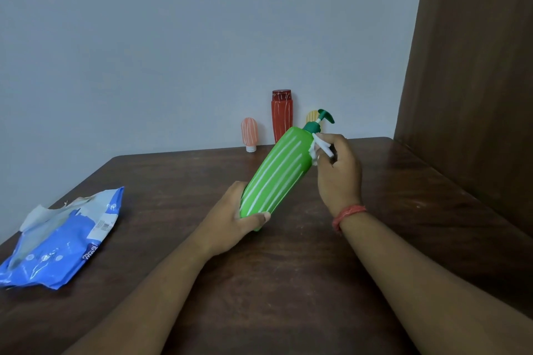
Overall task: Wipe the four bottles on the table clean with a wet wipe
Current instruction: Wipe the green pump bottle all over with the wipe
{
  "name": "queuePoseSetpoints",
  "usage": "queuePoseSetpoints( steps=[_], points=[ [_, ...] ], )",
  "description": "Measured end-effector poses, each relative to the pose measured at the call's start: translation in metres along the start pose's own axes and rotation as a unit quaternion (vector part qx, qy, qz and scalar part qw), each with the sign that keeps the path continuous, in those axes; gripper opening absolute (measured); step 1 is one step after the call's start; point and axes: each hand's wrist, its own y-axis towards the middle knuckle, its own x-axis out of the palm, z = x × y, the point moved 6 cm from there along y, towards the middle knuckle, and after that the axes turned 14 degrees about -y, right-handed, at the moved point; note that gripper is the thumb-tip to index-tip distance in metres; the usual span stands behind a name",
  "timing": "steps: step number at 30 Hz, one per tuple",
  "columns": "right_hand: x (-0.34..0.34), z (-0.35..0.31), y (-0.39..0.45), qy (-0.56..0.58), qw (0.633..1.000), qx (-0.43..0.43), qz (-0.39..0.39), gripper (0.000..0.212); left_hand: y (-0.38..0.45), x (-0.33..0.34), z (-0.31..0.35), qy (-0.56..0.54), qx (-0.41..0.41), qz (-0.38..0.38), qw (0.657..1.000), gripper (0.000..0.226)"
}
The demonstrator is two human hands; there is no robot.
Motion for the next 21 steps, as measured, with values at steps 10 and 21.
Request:
queuePoseSetpoints(
  steps=[10, 21],
  points=[
    [0.004, 0.003, 0.010, 0.169, 0.979, 0.112, 0.017, 0.014, 0.000, -0.005, 0.008, -0.045, 0.000, -0.023, 0.999, 0.080],
    [0.031, 0.003, 0.003, 0.537, 0.761, 0.289, -0.221, 0.035, 0.002, 0.002, 0.007, -0.074, -0.005, -0.054, 0.996, 0.070]
  ],
)
